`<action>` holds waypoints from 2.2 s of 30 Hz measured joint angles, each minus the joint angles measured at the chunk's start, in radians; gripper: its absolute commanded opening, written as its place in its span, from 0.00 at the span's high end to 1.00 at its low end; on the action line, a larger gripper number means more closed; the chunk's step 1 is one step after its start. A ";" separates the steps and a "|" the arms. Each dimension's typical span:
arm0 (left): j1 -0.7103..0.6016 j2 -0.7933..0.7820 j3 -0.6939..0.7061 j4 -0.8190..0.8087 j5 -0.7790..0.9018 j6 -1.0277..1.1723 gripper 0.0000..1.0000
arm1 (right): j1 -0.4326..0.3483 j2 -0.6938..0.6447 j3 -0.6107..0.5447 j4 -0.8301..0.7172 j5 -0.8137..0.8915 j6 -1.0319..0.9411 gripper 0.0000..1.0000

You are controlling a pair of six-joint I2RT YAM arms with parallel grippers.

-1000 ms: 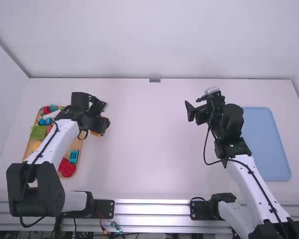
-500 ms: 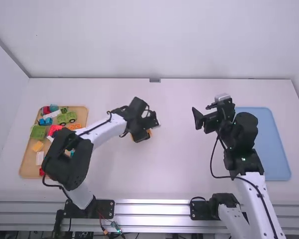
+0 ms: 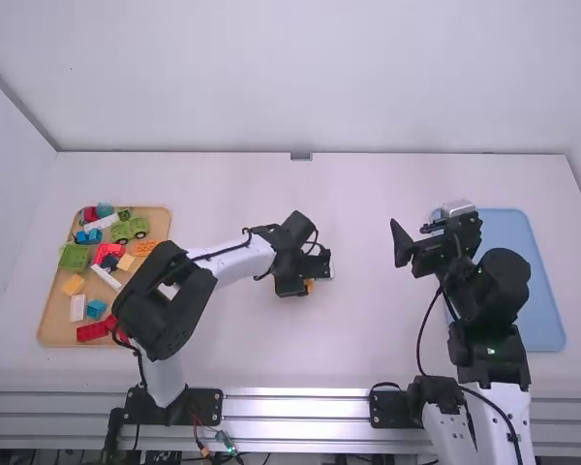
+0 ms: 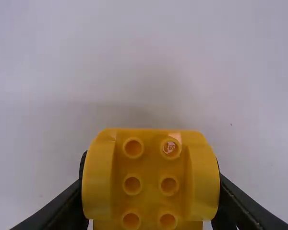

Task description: Assemble lego blocks to make yellow taxi

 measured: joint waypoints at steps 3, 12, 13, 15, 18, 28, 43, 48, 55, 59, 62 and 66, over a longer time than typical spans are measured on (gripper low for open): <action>0.000 0.013 0.000 0.002 -0.002 0.020 0.98 | 0.008 0.018 0.000 0.008 0.000 0.001 0.01; 0.001 0.013 -0.048 0.070 0.003 0.042 0.48 | 0.045 0.109 0.000 0.076 0.000 -0.002 0.02; 0.001 0.013 -0.048 0.074 0.002 0.047 0.01 | 0.045 0.119 0.000 0.083 0.000 -0.002 0.02; 0.001 0.013 -0.048 0.072 0.000 0.046 0.01 | 0.045 0.128 0.000 0.092 0.000 0.000 0.01; 0.001 0.013 -0.047 0.052 -0.002 0.037 0.01 | 0.045 0.145 0.000 0.109 0.000 -0.002 0.01; 0.027 -0.018 0.093 -0.124 0.007 0.033 0.01 | 0.045 0.143 0.000 0.110 0.000 -0.002 0.02; 0.499 -0.254 0.126 -0.164 -0.084 -0.462 0.01 | 0.045 0.140 0.000 0.122 0.000 0.001 0.01; 0.746 -0.254 0.125 -0.261 -0.265 -0.865 0.01 | 0.045 0.151 0.000 0.145 0.000 0.002 0.02; 0.962 -0.254 0.125 -0.349 -0.337 -1.033 0.01 | 0.045 0.207 0.001 0.177 0.000 0.012 0.01; 1.045 -0.254 0.126 -0.328 -0.315 -0.948 0.01 | 0.045 0.240 0.001 0.212 0.000 0.035 0.03; 1.099 -0.245 0.125 -0.331 -0.248 -0.834 0.01 | 0.045 0.264 0.001 0.237 0.000 0.045 0.01; 1.141 -0.190 0.125 -0.326 -0.214 -0.728 0.01 | 0.045 0.270 0.001 0.242 -0.009 0.050 0.01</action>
